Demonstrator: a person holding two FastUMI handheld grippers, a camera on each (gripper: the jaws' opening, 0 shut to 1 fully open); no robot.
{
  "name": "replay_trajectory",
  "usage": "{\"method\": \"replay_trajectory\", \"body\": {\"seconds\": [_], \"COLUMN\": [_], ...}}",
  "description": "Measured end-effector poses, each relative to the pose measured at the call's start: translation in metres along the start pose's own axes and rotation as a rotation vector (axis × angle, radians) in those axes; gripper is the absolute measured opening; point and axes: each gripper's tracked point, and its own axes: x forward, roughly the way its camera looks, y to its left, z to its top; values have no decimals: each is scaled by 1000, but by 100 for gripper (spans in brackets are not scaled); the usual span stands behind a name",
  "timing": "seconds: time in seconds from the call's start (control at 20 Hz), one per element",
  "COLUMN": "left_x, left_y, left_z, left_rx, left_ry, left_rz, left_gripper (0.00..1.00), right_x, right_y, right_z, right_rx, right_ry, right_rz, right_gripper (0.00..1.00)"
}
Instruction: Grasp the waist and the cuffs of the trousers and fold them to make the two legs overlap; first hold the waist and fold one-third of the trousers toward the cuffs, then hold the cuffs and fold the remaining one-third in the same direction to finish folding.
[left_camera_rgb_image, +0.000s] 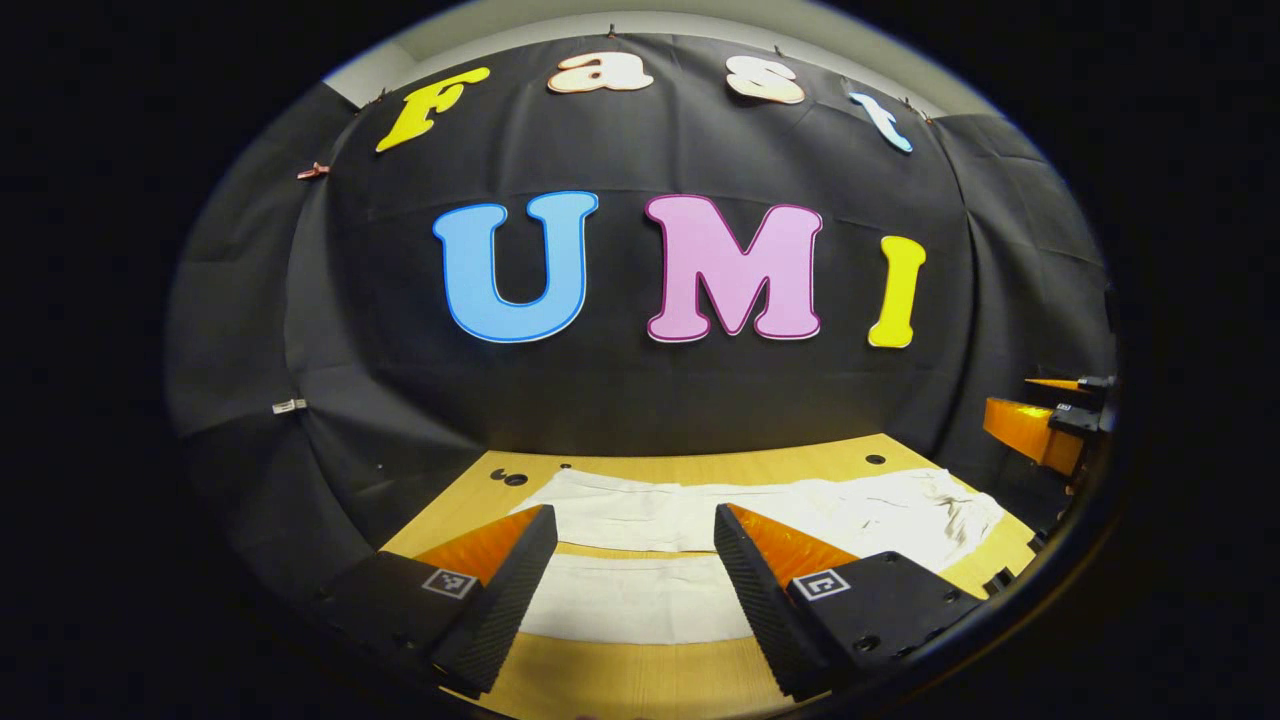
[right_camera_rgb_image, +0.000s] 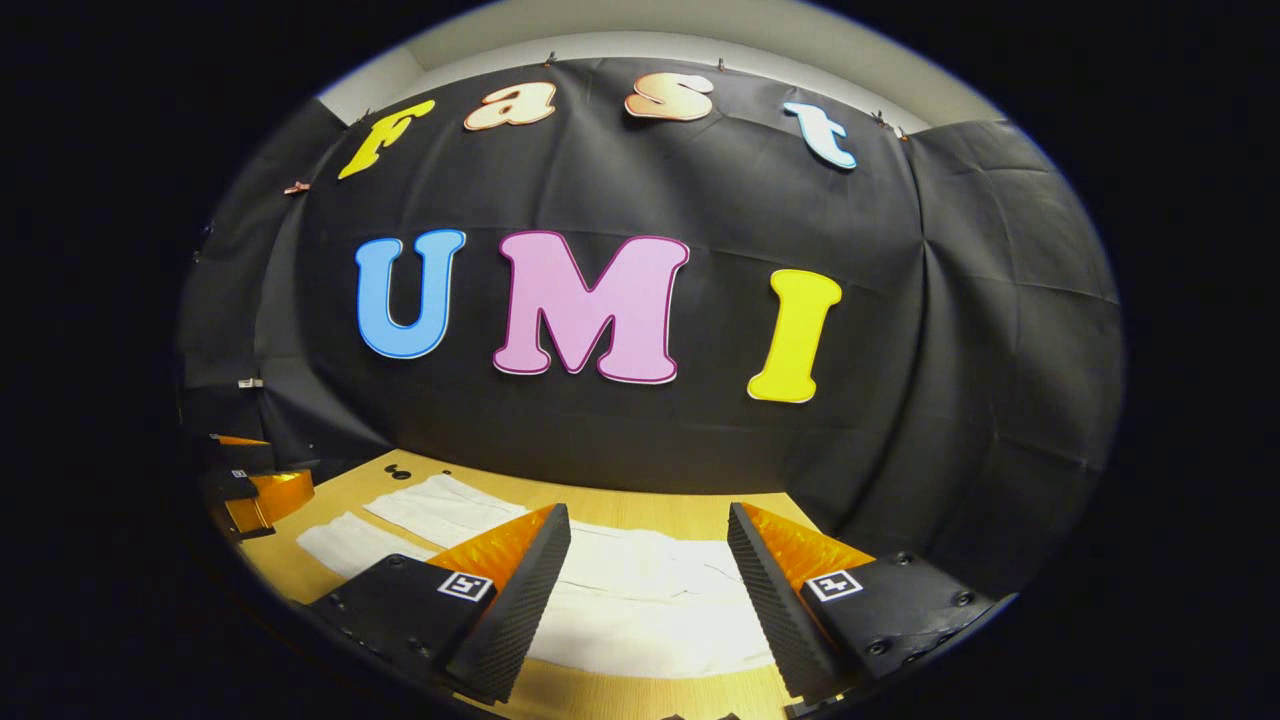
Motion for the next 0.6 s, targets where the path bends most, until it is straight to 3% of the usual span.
{"method": "replay_trajectory", "body": {"seconds": [0.6], "left_x": [2], "left_y": [-1], "left_z": [-10], "left_rx": [-15], "left_ry": [17], "left_rz": [25], "left_gripper": [98], "right_x": [16], "right_y": [-21], "right_z": [-31], "right_rx": [-19], "right_ry": [75], "right_rz": [25], "right_gripper": [97]}}
